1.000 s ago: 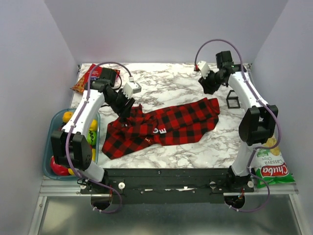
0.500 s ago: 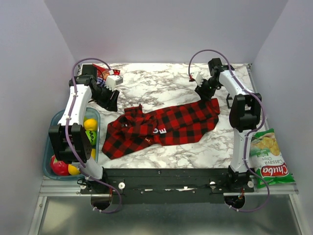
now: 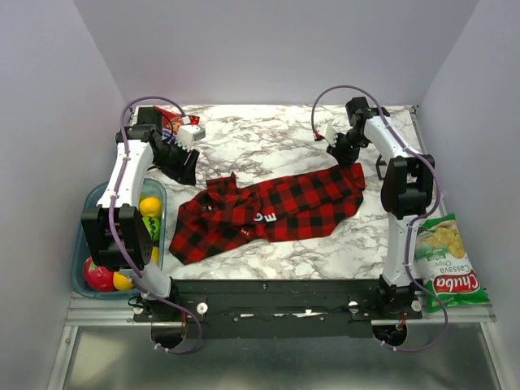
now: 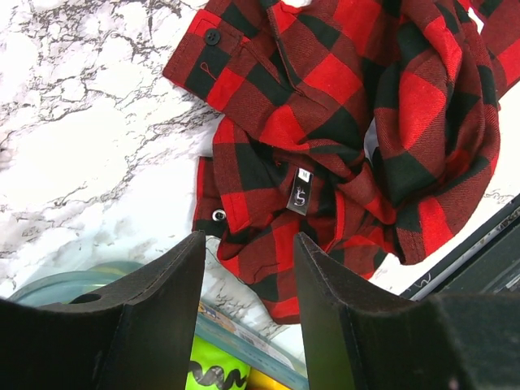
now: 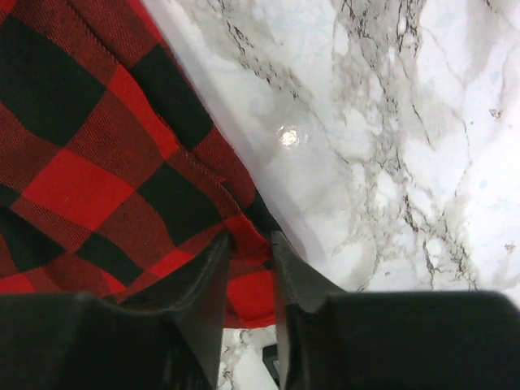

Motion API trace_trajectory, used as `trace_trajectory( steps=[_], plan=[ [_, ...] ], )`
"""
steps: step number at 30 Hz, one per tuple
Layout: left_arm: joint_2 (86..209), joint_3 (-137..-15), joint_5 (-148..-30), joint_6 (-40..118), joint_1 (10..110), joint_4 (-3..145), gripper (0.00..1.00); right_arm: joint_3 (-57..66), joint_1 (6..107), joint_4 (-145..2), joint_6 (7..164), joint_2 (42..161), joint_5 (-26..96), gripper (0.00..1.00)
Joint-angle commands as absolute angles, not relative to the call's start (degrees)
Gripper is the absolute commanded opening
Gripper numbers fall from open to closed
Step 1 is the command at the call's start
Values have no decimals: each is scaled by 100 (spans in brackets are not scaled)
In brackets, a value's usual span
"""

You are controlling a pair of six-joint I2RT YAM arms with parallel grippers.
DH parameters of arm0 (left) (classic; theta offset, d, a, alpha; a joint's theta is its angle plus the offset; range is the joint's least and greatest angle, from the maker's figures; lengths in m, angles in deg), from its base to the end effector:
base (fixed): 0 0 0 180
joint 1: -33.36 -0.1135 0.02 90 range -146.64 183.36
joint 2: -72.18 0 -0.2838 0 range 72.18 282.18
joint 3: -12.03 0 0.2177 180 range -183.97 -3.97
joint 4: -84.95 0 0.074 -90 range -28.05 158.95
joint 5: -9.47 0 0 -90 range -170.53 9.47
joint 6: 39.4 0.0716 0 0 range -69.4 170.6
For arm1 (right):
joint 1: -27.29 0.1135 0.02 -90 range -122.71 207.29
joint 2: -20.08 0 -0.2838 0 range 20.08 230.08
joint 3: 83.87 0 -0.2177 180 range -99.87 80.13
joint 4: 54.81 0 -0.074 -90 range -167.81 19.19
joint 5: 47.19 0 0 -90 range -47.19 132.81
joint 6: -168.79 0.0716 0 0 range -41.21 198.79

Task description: Remove the brooch from the garment

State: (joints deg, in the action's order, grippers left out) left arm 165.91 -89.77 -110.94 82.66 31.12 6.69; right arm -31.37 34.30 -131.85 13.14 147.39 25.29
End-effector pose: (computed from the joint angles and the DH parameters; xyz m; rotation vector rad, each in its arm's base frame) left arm 0.3012 -0.0245 0.2995 0.7909 2.4891 -0.5432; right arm 0.4362 0.0753 0.2014 -1.6901 2.2147 0.2170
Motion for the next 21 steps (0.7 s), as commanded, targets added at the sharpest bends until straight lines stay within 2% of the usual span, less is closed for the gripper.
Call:
trace_trajectory(
  steps=[1, 3, 4, 10, 17, 21],
  plan=[
    [16578, -8931, -11059, 8233, 3108, 725, 56, -3290, 3371, -13164, 1261, 14753, 2663, 22],
    [16596, -8931, -11050, 8233, 3108, 742, 55, -3237, 3379, -13085, 1278, 14648, 2681, 13],
    [16622, -8922, -11041, 8242, 3108, 751, 56, -3220, 3362, -13076, 1287, 14595, 2664, 1],
    [16920, -8992, -10804, 8102, 3108, 935, 57, -3088, 3266, -12804, 1813, 13990, 2496, 1],
    [17395, -9151, -10769, 7680, 3117, 1137, 58, -2157, 2835, -10477, 4780, 12759, 3269, 1],
    [17545, -9124, -11242, 7810, 3108, 990, 57, -2068, 2835, -10614, 5197, 12608, 3112, 1]
  ],
)
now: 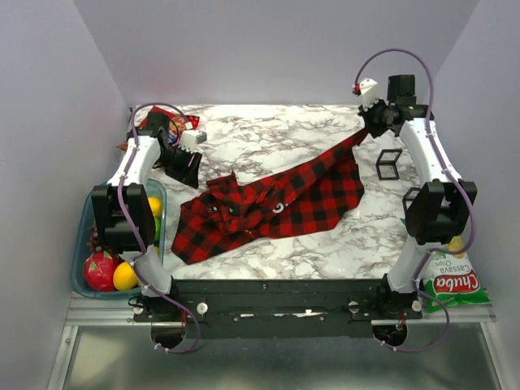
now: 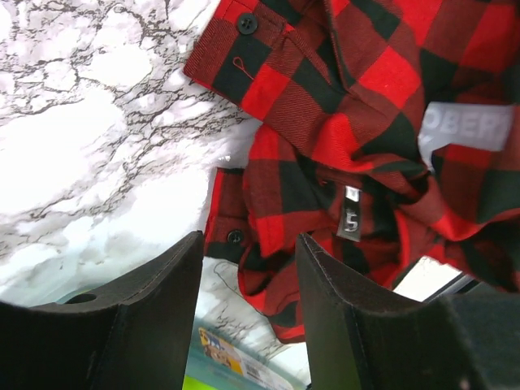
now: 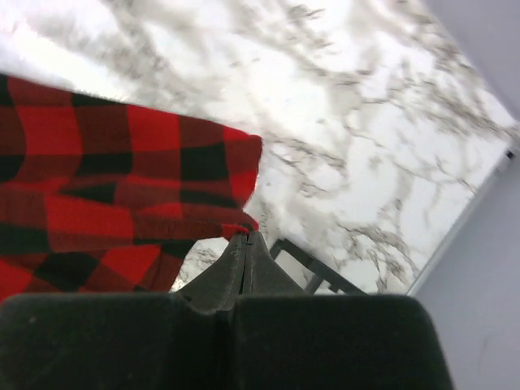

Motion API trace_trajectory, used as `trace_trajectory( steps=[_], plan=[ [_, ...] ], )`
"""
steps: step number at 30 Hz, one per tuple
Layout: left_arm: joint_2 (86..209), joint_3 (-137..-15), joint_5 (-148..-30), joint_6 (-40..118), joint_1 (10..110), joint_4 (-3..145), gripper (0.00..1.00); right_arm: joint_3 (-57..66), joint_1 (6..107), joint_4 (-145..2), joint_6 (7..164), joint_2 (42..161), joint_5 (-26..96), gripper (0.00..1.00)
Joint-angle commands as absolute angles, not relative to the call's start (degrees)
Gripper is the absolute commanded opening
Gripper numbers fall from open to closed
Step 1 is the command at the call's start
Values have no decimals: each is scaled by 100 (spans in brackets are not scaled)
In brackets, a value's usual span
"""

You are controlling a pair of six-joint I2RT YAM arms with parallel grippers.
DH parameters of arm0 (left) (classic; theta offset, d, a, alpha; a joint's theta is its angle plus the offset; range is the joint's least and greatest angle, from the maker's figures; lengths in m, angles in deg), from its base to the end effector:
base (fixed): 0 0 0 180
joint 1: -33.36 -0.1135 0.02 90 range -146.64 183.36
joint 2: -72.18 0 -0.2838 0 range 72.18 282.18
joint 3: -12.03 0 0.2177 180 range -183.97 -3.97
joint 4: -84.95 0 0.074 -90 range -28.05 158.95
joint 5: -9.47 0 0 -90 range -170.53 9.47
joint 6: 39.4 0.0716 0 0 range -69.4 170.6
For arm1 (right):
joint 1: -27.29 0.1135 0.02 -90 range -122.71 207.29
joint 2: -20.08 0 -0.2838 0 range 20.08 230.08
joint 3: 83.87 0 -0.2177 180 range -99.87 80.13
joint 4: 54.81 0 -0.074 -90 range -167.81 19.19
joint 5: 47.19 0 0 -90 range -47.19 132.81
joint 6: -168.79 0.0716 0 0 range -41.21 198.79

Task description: Remove the brooch from the garment

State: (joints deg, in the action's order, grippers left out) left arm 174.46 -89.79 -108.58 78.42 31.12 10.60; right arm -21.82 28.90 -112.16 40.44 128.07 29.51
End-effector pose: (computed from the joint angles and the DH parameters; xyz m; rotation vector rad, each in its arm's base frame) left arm 0.3351 -0.0206 0.2567 0.6876 2.6213 -0.5597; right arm 0.4187 0.0282 0.3153 -0.9099 2.1877 -0.0290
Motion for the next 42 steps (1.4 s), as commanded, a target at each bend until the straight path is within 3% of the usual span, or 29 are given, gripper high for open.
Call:
trace_trajectory(
  steps=[1, 7, 10, 17, 28, 31, 32, 34, 39, 42],
  plan=[
    [17606, -9150, -11417, 7977, 3108, 849, 57, -2103, 2835, -10676, 5285, 12625, 3086, 1],
    [17301, -8915, -12578, 9417, 3125, -154, 57, -2095, 2835, -10870, 5585, 12591, 3112, 1],
    [16800, -8476, -12781, 9709, 3221, -110, 62, -1998, 2835, -10869, 5611, 12564, 3103, 1],
    [16341, -7692, -12114, 10307, 4020, 39, 62, -1980, 2835, -10931, 5646, 12625, 2954, 1],
    [16385, -7006, -11112, 9649, 4461, 1357, 58, -2059, 2835, -10966, 5655, 12669, 2892, 1],
    [16507, -7181, -11243, 9639, 4461, 1314, 36, -2112, 2843, -10957, 5690, 12722, 2822, 1],
    [16551, -7260, -11313, 9648, 4461, 1244, 20, -2138, 2835, -10940, 5699, 12740, 2804, 1],
    [16700, -7610, -11576, 9727, 4461, 858, 3, -2295, 2835, -10940, 5743, 12792, 2804, 1],
    [16903, -8630, -12051, 10000, 4242, -239, 0, -2884, 2835, -11001, 5795, 13029, 2804, 1],
    [17052, -9658, -12551, 9703, 3602, -601, 0, -3315, 2835, -11010, 5883, 13117, 2979, 1]
  ],
)
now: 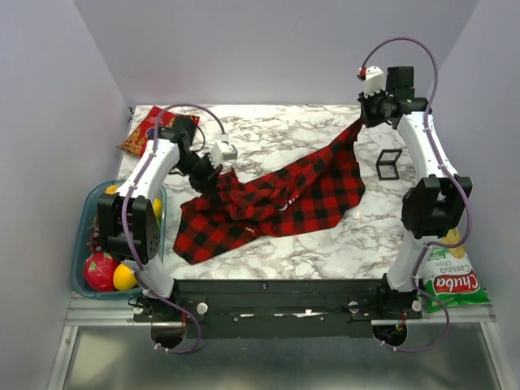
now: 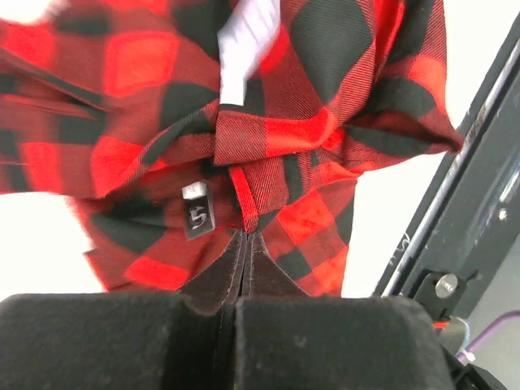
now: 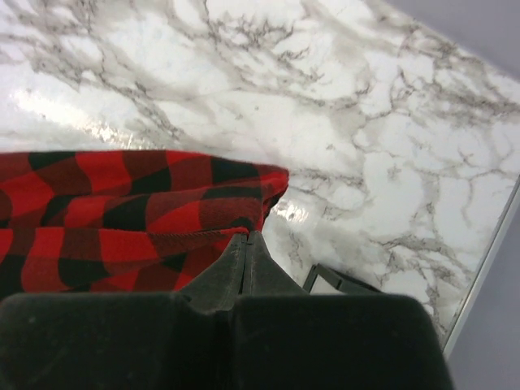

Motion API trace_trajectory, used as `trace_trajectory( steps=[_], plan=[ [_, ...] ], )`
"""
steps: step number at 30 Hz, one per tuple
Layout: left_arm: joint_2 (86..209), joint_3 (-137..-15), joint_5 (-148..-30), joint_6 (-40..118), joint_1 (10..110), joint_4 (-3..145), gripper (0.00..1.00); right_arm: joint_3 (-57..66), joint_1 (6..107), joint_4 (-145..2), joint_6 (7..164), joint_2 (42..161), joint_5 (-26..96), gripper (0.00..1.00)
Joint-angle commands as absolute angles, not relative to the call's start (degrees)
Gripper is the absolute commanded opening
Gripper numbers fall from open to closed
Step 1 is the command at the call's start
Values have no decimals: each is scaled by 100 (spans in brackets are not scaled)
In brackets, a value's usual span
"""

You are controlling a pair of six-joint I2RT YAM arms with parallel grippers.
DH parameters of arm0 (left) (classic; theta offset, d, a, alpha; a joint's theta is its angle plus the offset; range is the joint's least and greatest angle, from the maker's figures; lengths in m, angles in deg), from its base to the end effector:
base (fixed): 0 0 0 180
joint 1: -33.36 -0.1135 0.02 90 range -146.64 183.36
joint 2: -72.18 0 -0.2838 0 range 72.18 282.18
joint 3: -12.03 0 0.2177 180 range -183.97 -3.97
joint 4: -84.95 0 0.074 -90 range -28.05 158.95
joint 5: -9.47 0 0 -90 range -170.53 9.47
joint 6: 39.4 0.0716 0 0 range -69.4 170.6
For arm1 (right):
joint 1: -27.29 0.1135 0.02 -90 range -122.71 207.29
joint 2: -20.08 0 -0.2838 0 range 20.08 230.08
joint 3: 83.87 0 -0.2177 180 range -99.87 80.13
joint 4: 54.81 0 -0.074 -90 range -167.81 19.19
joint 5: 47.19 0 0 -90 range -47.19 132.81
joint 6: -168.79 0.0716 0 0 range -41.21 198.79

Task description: Remove the brooch from the garment

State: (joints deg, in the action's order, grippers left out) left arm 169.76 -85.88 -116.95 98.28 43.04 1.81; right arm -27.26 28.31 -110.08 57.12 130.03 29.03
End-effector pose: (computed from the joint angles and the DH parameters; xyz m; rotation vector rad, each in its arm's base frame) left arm 0.2803 -0.0909 0.2655 1.3506 2.3522 -0.7880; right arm 0.4352 0.0248 0.3351 -0.5677 2.2050 0.0881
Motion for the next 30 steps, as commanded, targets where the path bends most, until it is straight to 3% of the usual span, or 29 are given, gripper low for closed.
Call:
trace_trajectory(
  steps=[1, 4, 8, 19, 30],
  plan=[
    [17149, -10191, -12701, 9570, 3391, -646, 0, -3412, 2835, -11001, 5901, 13144, 2997, 1],
    [17281, -10976, -13097, 9071, 2556, -568, 0, -3816, 2835, -10984, 5980, 13223, 3033, 1],
    [17229, -11137, -13300, 8445, 1940, 47, 0, -4238, 2826, -10896, 6103, 13372, 3374, 1],
    [16553, -10646, -12764, 7020, 1719, 2103, 0, -4792, 2755, -10351, 6341, 13302, 3929, 1],
    [15717, -9521, -12439, 7029, 1719, 2799, 0, -3985, 2755, -10369, 6306, 12837, 3868, 1]
  ],
)
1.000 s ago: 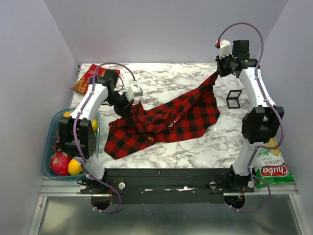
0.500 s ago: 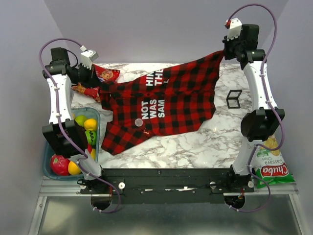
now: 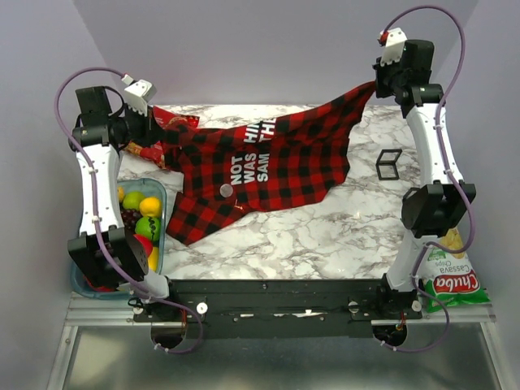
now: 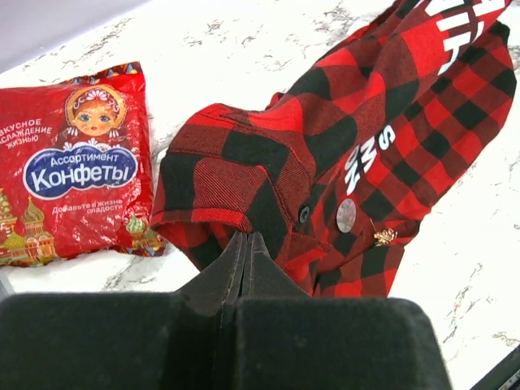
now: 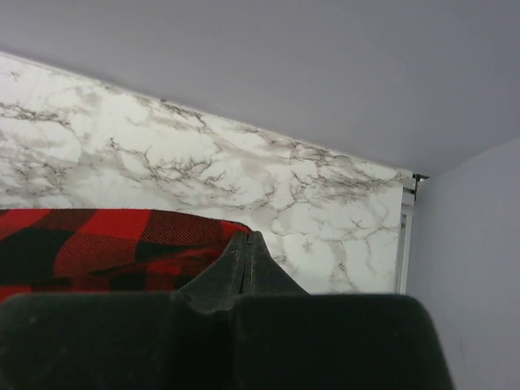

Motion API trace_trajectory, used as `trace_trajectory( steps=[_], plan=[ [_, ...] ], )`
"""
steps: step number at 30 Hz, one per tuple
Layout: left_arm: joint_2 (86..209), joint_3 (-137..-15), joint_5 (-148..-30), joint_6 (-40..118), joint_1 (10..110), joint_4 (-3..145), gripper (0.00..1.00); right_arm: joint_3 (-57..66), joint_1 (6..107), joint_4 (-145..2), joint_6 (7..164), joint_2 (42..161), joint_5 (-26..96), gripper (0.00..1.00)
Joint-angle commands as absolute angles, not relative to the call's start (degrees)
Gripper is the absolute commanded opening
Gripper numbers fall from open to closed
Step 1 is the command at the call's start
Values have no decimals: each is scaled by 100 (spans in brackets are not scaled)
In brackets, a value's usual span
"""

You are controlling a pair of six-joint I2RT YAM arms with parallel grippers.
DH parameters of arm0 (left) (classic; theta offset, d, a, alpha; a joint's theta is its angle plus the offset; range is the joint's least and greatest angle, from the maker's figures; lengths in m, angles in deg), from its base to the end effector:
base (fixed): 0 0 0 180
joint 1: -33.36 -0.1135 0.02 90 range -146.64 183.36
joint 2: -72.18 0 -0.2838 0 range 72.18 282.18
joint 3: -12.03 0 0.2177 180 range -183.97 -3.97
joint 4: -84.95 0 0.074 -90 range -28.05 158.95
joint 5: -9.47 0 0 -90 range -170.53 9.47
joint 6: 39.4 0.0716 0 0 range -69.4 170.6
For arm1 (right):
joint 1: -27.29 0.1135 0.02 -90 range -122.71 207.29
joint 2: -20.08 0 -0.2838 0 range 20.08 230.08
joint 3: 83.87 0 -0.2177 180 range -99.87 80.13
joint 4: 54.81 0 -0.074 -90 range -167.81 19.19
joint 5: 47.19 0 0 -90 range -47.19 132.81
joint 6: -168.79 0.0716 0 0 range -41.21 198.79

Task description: Remove the brooch from the garment

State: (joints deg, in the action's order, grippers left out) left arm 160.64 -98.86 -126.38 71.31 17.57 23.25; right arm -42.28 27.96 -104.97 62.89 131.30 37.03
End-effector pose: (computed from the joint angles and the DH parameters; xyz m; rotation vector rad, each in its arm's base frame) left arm 0.3118 0.0348 0.4019 0.4928 2.0067 -0.5130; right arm 0.4500 0.0125 0.4209 -0.3489 1.9391 -0.0743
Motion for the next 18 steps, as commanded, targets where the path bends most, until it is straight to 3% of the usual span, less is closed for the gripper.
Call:
trace_trajectory(
  steps=[1, 12, 18],
  plan=[
    [15682, -9398, -12447, 7029, 1711, 2825, 0, -3888, 2755, -10377, 6297, 12819, 3868, 1],
    [15928, -9634, -12184, 6353, 1746, 3984, 0, -5152, 2755, -10290, 6270, 13521, 4183, 1],
    [15805, -10082, -11920, 6150, 1781, 4521, 0, -5408, 2755, -9534, 6183, 13434, 4553, 1]
  ],
)
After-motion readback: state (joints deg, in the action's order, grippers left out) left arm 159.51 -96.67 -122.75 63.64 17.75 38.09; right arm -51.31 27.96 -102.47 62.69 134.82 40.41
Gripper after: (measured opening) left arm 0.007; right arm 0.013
